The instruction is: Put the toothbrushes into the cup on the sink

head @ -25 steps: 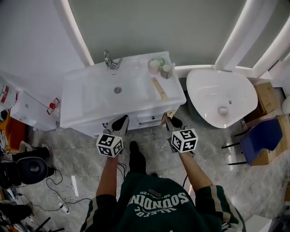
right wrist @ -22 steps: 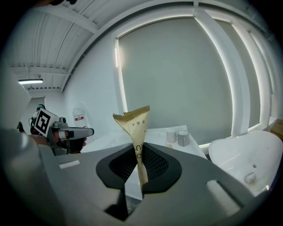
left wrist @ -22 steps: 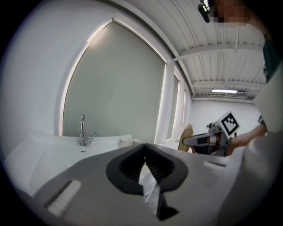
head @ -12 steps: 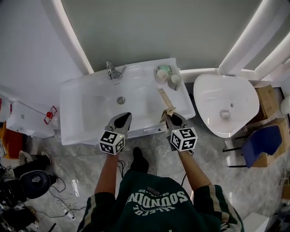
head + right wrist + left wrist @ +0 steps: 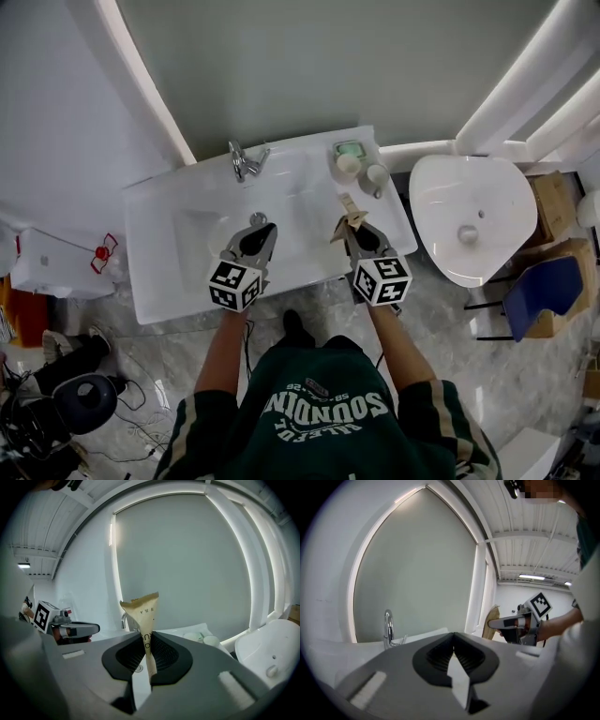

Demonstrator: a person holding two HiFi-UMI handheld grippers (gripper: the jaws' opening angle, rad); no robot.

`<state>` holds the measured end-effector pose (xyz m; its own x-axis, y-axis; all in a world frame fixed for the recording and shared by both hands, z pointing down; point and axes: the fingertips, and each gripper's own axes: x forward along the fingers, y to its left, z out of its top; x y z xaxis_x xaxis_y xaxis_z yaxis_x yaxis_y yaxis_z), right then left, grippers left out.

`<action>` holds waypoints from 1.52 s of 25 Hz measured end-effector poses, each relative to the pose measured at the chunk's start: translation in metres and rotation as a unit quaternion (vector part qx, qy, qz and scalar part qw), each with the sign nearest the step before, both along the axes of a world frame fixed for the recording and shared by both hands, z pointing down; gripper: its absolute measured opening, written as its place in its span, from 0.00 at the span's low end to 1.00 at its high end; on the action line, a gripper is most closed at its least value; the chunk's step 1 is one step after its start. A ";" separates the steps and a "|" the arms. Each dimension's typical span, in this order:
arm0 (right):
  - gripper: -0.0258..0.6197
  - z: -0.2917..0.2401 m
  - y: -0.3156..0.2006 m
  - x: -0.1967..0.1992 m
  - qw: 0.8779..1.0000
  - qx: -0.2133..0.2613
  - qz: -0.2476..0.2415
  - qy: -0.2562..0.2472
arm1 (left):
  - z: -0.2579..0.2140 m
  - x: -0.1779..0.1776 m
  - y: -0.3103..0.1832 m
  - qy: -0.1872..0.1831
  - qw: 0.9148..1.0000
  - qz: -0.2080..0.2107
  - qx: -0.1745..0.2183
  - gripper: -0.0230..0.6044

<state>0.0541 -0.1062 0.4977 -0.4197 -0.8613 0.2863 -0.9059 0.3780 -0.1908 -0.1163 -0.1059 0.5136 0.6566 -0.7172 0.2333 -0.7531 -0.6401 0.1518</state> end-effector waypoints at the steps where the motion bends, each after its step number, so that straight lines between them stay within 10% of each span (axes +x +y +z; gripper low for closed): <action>1: 0.09 0.000 -0.001 -0.001 1.000 0.000 0.001 0.002 | 0.000 0.001 -0.002 0.001 1.000 0.002 0.000 0.12; 22: 0.09 0.010 -0.061 0.009 1.000 -0.001 -0.013 0.002 | 0.001 0.014 -0.055 0.004 1.000 -0.007 -0.002 0.12; 38: 0.09 0.008 -0.211 0.070 1.000 0.008 -0.005 0.011 | 0.017 0.027 -0.106 -0.001 0.998 -0.057 -0.025 0.12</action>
